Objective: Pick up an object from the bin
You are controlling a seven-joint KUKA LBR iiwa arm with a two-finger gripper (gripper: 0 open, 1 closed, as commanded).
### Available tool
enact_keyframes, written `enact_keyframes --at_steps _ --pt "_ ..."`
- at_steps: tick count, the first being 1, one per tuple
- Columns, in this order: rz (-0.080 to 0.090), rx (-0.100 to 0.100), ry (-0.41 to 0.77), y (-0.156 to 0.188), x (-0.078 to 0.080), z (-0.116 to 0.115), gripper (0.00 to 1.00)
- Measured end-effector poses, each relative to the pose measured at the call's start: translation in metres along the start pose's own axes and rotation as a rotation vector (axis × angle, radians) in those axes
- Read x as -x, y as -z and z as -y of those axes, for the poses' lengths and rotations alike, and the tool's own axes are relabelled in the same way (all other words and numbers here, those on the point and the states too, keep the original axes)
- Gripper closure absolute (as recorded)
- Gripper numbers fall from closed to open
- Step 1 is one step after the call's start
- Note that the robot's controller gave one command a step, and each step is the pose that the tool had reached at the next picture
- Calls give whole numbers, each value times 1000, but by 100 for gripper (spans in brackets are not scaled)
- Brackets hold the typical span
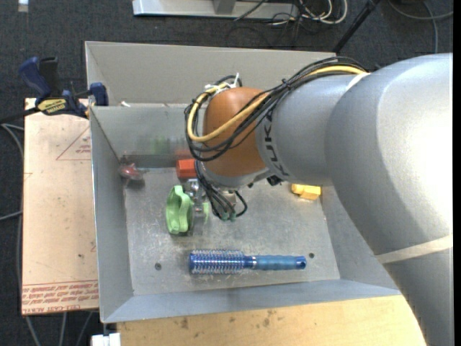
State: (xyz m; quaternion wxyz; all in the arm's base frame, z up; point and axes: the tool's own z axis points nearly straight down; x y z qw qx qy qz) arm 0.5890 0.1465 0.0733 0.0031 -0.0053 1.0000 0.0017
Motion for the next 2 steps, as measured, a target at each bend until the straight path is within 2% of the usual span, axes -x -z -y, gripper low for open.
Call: enact_keyframes --at_steps 1,2 --pt "2 -1 42 122 -41 9 100" --pt "4 0 27 227 -47 0 100"
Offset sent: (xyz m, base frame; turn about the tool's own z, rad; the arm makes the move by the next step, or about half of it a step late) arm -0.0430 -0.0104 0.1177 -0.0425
